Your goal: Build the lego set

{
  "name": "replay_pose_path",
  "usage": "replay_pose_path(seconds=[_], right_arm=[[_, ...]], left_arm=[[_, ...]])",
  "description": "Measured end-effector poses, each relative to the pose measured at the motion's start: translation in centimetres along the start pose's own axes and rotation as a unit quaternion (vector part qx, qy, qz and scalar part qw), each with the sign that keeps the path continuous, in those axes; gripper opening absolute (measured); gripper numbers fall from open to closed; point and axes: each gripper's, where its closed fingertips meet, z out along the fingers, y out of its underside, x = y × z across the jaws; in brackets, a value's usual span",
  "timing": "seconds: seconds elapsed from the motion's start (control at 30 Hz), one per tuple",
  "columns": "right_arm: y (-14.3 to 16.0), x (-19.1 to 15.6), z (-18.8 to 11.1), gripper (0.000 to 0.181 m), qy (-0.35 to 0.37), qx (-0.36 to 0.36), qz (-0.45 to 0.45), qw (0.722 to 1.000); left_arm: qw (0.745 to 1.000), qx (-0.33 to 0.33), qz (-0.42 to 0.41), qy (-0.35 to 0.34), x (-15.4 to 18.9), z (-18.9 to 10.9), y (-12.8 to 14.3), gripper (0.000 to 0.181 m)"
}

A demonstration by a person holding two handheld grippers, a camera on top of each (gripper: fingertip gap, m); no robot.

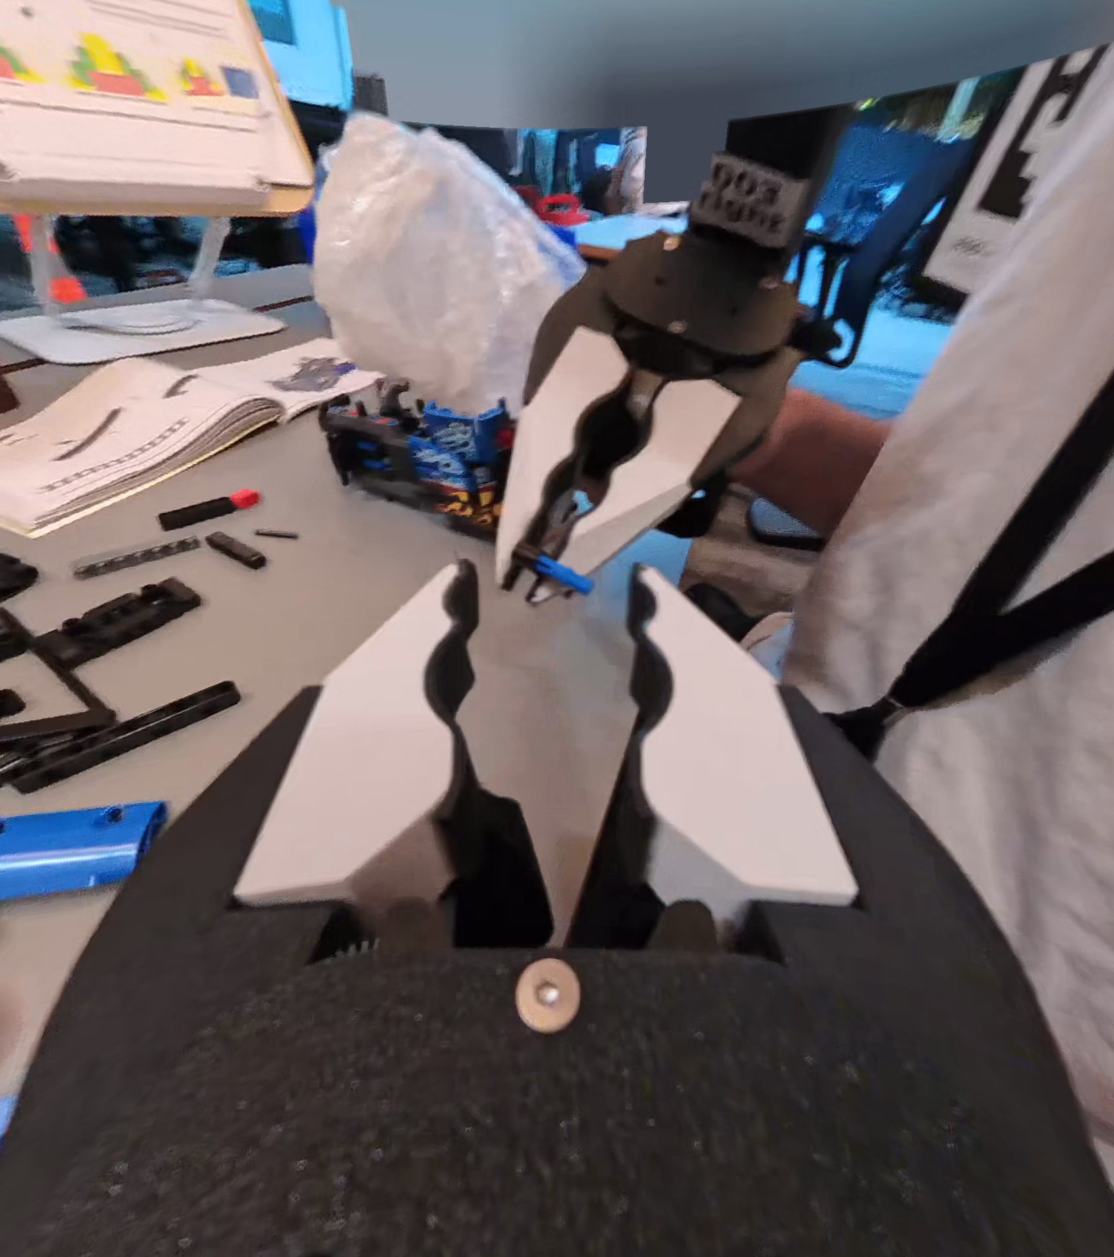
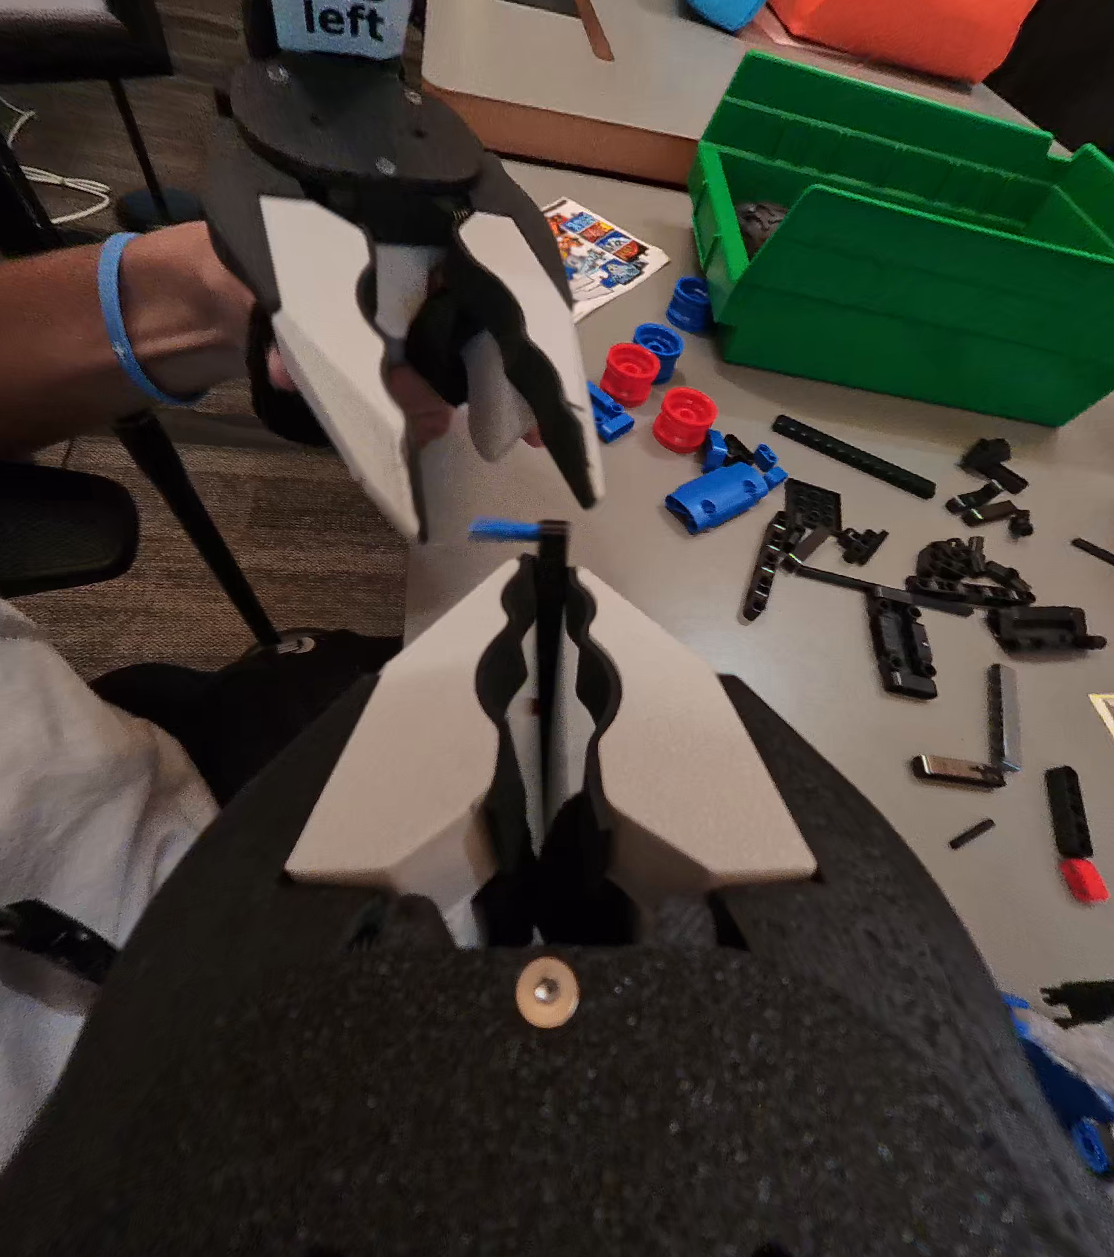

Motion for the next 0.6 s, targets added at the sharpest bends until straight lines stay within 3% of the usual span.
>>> replay_pose_path(seconds=[0.03, 0.17, 0.3, 0.6], right_arm=[[0.2, 0.2, 0.0, 0.007, 0.001, -0.004, 0.007, 1.000], [0.3, 0.0, 0.1, 0.007, -0.013, 0.001, 0.036, 0.999], [0.2, -0.7, 0.1, 0.007, -0.045, 0.007, 0.046, 0.998], [-0.1, -2.9, -0.3, 0.007, -0.109, 0.013, 0.033, 0.993]], left_arm=[[1.000, 0.011, -0.007, 0.005, 0.0, -0.3, -0.4, 0.039], [1.000, 0.013, 0.001, -0.016, -0.5, -0.4, -0.6, 0.036], [1.000, -0.014, 0.021, 0.005, 0.5, 0.1, 0.1, 0.042], [0.997, -0.023, 0.052, 0.047, 2.4, 0.5, 0.6, 0.024]])
